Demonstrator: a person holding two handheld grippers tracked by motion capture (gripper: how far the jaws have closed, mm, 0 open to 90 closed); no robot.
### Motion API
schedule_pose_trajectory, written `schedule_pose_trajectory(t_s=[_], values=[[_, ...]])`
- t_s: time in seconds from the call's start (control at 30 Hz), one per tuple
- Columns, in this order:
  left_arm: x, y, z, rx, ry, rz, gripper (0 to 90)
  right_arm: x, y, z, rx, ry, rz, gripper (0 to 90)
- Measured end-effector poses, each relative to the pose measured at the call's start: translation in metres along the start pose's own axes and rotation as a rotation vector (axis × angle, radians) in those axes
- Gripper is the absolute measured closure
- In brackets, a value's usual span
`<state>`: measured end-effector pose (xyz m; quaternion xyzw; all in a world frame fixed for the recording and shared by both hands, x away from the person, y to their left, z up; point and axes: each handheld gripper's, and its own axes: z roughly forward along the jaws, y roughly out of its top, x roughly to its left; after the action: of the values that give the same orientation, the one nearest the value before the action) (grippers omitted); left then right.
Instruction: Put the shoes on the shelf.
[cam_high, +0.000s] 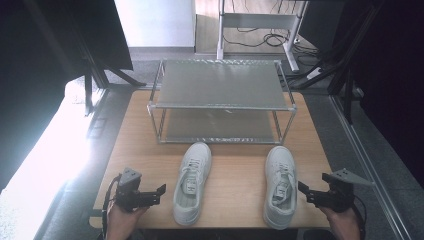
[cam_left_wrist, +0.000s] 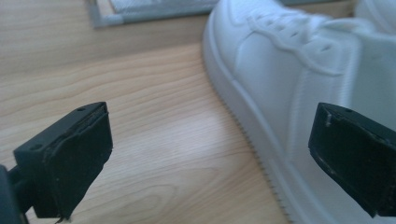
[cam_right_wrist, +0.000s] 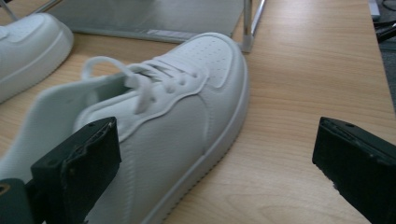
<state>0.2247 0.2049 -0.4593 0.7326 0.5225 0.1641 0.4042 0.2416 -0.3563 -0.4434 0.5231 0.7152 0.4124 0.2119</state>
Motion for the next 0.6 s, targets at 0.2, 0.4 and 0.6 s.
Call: schedule_pose_trajectory(t_s=[0.2, 0.4, 0.6], values=[[-0.023, 0.01, 0.0, -0.009, -0.033, 0.046, 0.0, 0.017, -0.001, -0.003, 0.002, 0.044, 0.004, 1.8], [-0.039, 0.018, 0.024, 0.029, -0.046, 0.086, 0.0, 0.026, -0.003, 0.009, 0.042, 0.059, -0.01, 2.5], [-0.038, 0.02, 0.05, 0.064, -0.028, 0.074, 1.9, 0.03, -0.004, 0.02, 0.083, 0.03, -0.022, 7.9]])
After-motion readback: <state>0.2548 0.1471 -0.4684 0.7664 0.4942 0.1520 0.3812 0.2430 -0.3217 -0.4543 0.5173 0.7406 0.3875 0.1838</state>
